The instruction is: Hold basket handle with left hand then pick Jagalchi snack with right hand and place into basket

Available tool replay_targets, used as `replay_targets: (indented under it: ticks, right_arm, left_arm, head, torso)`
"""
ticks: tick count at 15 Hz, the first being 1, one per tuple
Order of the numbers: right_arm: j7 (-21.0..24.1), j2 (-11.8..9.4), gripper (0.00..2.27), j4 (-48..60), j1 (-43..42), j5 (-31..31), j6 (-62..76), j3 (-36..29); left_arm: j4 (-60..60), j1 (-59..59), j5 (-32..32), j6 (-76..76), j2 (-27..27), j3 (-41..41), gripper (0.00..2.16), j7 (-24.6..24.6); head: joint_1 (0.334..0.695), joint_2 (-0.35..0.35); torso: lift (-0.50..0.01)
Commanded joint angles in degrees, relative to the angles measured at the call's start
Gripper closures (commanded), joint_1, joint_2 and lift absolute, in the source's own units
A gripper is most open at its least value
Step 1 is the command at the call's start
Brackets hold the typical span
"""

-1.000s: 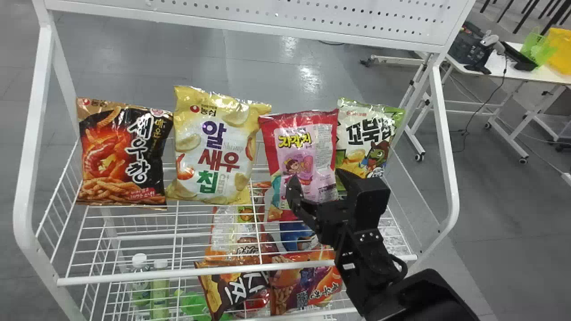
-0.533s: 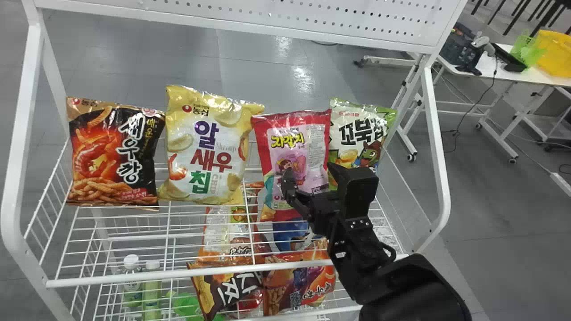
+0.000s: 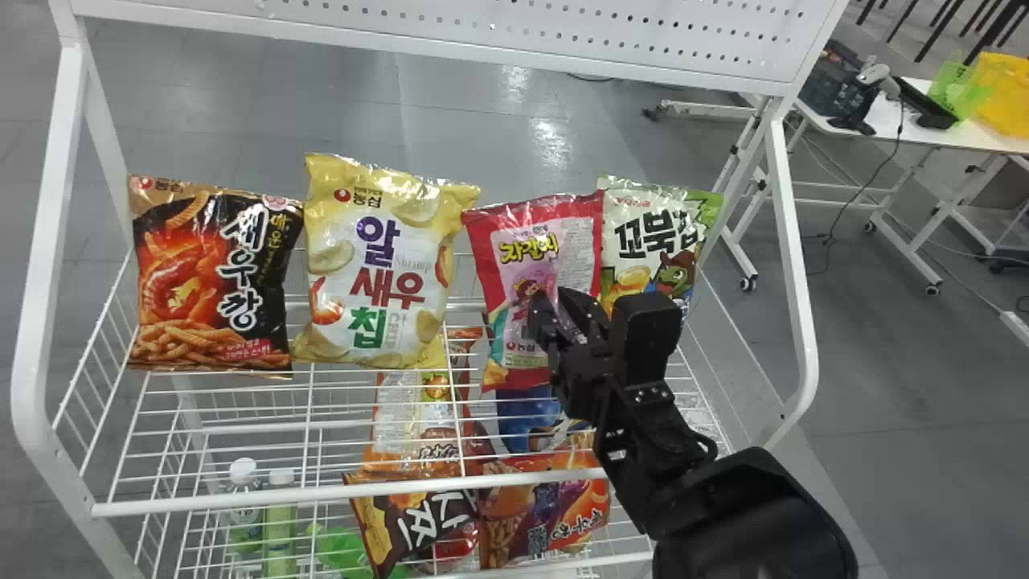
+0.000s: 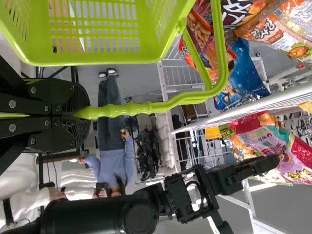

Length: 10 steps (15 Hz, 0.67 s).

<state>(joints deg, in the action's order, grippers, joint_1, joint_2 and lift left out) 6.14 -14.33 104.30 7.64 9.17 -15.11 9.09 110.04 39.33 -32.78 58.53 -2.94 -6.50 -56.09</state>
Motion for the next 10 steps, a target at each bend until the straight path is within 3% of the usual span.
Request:
replay_targets:
  ticks: [1,7,10]
  right_arm:
    - [0.1,0.0,1.71,0.9,0.7,0.0,0.0,0.0]
    - [2.9,0.0,1.71,5.3,4.2,0.3,3.7,-1.1]
    - [2.0,-0.3,1.71,9.8,7.1,4.0,3.2,-2.8]
  left_arm:
    - [0.0,-0.4,0.0,0.1,-0.1,0.0,1.52,0.0]
    - [0.1,-0.7,0.1,0.3,-0.2,0.0,1.52,0.0]
    - [0.3,-0.7,0.1,0.5,-0.3,0.1,1.52,0.0]
  head:
    - [0.695,-0.273]
    - [0.695,-0.28]
    - [0.695,-0.29]
  torso:
    - [-0.01]
    - [-0.01]
    - [-0.01]
